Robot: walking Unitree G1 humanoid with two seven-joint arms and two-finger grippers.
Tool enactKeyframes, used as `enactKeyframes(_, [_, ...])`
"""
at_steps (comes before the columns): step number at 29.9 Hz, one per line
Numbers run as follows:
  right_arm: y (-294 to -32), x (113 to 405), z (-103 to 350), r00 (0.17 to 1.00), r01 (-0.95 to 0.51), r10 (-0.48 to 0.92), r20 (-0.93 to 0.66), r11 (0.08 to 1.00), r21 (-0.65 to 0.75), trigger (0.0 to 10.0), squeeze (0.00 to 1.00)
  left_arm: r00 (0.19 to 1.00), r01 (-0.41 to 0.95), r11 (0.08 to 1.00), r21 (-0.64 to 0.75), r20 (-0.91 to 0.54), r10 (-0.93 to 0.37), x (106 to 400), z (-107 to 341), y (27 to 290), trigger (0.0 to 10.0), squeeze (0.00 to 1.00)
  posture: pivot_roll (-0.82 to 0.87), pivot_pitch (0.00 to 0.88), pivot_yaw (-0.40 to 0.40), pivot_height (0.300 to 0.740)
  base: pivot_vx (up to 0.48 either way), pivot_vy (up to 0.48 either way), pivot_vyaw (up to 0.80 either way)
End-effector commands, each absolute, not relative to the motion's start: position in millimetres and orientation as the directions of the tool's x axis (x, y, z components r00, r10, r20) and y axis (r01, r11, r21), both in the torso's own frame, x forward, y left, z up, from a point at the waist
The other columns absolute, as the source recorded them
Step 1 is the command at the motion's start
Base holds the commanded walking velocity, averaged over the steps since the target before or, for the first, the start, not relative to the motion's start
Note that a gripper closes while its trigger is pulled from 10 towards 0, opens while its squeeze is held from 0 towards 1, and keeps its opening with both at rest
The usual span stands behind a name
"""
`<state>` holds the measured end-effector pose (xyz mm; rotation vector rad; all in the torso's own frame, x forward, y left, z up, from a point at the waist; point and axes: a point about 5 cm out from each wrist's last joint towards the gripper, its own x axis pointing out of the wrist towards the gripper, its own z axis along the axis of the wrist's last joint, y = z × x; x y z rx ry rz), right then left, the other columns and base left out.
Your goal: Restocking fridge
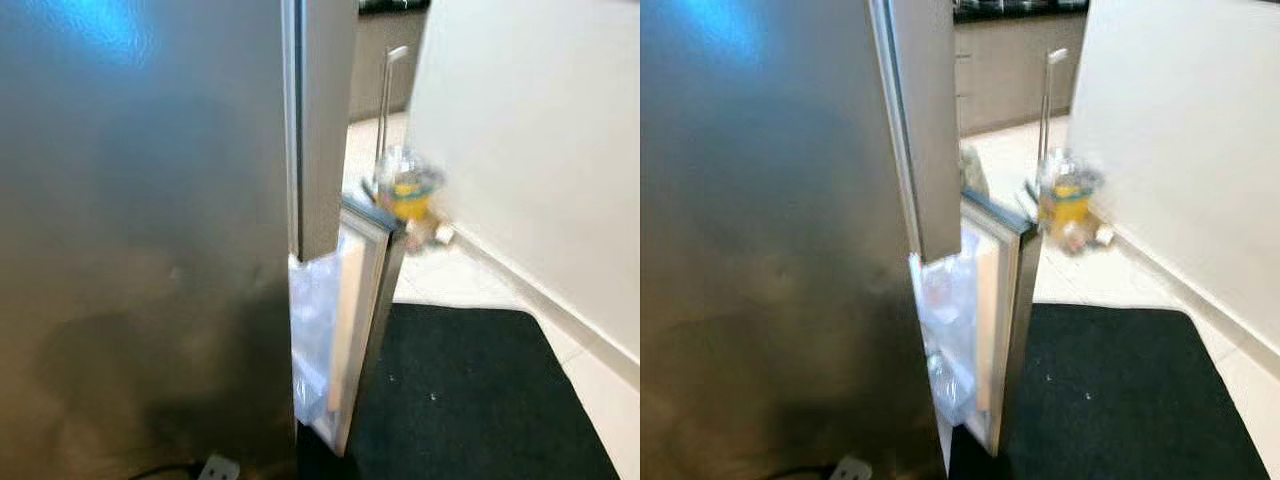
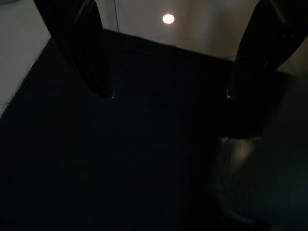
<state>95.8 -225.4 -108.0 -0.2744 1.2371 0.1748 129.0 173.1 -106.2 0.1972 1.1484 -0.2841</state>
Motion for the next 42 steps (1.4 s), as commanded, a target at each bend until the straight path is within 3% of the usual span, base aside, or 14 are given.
enactKeyframes(1, [-231,86,-109,0.291,-0.269,-0.034,-0.956,0.956,-0.115,10.0,0.00,0.250,0.323,0.946,-0.037,-0.960,-0.123,95,-116,173,10.0,0.00,-0.04,0.057,0.018,0.740,0.000,-0.480,0.00])
enactKeyframes(24, [-229,83,-110,0.284,-0.264,0.003,-0.959,0.962,-0.076,10.0,0.00,0.254,0.323,0.945,-0.042,-0.959,-0.129,97,-116,172,10.0,0.00,-0.04,0.056,0.019,0.740,0.000,-0.480,0.00])
enactKeyframes(26, [-224,83,-110,0.283,-0.245,0.056,-0.957,0.969,-0.015,10.0,0.00,0.259,0.307,0.951,-0.041,-0.958,-0.125,97,-116,172,10.0,0.00,-0.04,0.056,0.019,0.740,0.000,0.000,0.68])
enactKeyframes(42, [-221,81,-111,0.268,-0.252,0.097,-0.958,0.967,0.028,10.0,0.00,0.263,0.304,0.952,-0.043,-0.956,-0.127,98,-116,171,10.0,0.00,-0.05,0.059,0.018,0.740,0.000,0.000,0.74])
